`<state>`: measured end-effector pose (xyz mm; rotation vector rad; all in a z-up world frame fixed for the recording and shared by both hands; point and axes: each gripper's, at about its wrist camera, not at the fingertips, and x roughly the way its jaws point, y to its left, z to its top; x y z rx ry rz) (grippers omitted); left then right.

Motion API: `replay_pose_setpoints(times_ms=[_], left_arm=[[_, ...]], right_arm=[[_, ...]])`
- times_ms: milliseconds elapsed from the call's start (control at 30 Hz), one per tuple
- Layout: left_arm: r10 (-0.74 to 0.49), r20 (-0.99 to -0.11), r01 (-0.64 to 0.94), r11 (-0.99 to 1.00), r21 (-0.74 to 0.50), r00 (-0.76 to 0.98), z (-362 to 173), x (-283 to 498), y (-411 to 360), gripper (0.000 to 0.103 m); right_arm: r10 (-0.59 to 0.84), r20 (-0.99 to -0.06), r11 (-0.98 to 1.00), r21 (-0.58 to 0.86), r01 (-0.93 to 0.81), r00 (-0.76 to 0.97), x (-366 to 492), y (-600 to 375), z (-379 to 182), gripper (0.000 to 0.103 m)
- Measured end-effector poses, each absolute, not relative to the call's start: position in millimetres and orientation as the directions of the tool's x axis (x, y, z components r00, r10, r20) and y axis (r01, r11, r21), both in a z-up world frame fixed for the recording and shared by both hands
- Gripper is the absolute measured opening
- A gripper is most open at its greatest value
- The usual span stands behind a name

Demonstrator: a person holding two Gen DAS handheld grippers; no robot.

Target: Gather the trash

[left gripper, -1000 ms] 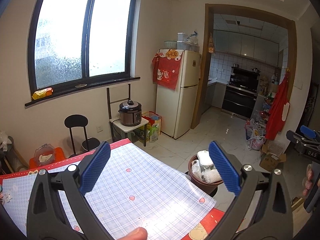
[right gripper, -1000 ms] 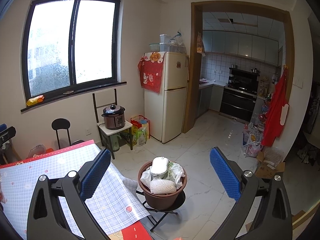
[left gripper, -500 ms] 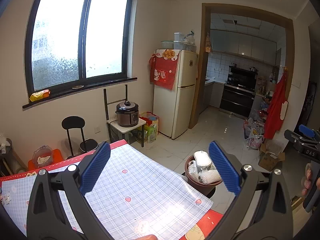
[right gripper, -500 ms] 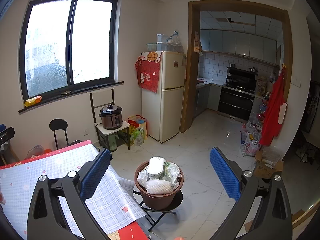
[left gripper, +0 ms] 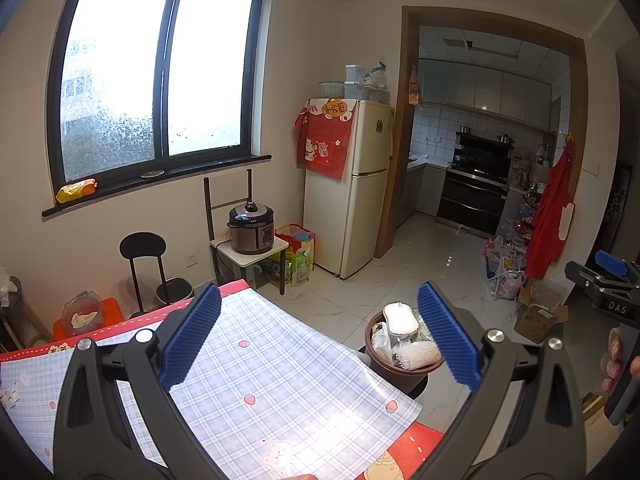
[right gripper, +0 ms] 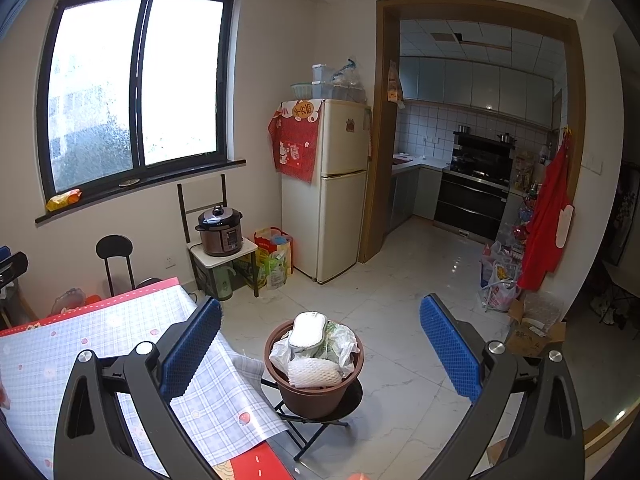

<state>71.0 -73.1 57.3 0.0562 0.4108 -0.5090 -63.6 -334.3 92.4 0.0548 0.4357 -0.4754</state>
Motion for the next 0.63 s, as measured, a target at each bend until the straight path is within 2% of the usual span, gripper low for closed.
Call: replay_pose_setpoints(times_ms=[633], left_arm=[[-0.435,-0.411,0.454,0.889,-0.057,0.801,49,69,-87,0.097]], right_arm=[[-0.395,-0.437,0.905,-0.031,0.425,0.808,-57,-355,84,0.098]])
